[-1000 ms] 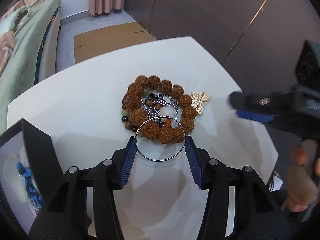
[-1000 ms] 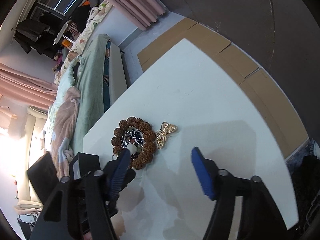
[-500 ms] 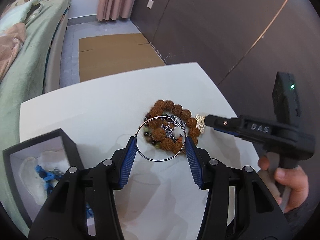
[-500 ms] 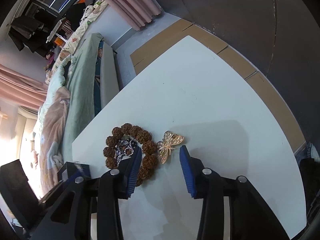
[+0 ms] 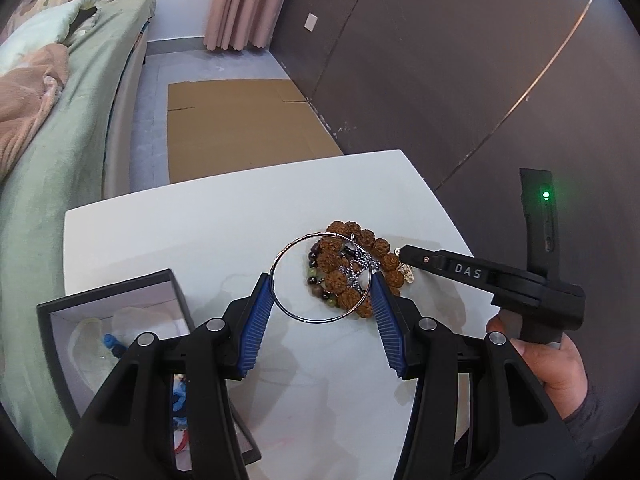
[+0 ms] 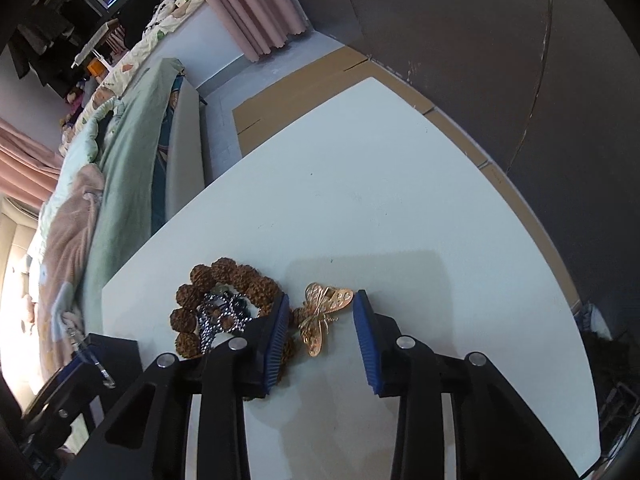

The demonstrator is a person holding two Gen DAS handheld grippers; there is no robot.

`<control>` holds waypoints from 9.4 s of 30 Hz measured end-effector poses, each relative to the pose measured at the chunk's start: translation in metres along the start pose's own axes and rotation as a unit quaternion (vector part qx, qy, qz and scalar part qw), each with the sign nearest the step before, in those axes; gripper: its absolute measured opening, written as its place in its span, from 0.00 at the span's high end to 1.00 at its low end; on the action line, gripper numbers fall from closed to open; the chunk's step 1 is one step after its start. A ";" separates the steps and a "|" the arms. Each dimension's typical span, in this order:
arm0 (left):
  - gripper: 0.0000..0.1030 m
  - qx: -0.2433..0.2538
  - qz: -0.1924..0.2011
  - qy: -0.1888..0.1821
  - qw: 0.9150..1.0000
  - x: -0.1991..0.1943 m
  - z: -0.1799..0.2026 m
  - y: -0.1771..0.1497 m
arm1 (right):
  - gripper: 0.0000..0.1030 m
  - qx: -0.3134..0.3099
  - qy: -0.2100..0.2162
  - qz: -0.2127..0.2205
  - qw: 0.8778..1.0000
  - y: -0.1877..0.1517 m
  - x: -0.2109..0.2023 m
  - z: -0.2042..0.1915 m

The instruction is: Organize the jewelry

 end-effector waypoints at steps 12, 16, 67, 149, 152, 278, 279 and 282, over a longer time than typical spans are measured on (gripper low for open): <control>0.51 -0.003 0.020 0.013 1.000 -0.036 -0.009 0.000 | 0.98 -0.006 0.014 0.011 1.000 -0.008 -0.022 -0.008; 0.51 -0.003 0.029 0.018 0.999 -0.050 -0.011 -0.002 | 0.98 -0.006 0.026 0.018 0.999 -0.012 -0.034 -0.012; 0.05 -0.092 0.088 0.113 0.985 -0.139 -0.137 -0.017 | 0.92 -0.146 0.254 0.026 0.956 -0.071 -0.075 -0.210; 0.82 0.001 -0.011 0.016 1.000 0.034 0.041 0.003 | 0.08 -0.011 0.100 0.051 0.994 -0.009 -0.090 0.034; 0.82 0.007 -0.002 -0.002 1.000 0.022 0.046 0.007 | 0.08 -0.014 0.096 0.051 0.994 -0.010 -0.088 0.030; 0.05 -0.083 0.178 0.029 0.980 -0.207 -0.121 0.000 | 0.95 -0.301 0.103 0.158 0.935 -0.026 -0.236 -0.290; 0.05 -0.083 0.177 0.028 0.980 -0.207 -0.120 0.000 | 0.95 -0.299 0.105 0.149 0.937 -0.029 -0.227 -0.288; 0.05 -0.087 0.173 0.026 0.981 -0.204 -0.122 0.000 | 0.94 -0.294 0.113 0.116 0.942 -0.038 -0.197 -0.283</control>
Point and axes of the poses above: each gripper's, at about its wrist camera, not at the fingertips, and x roughly the way its jaws point, z to its right, y to its top, the point moved 5 cm from there along x, roughly the way its jaws point, and after that the axes turned 3 degrees about -x, right-handed, at the moved point
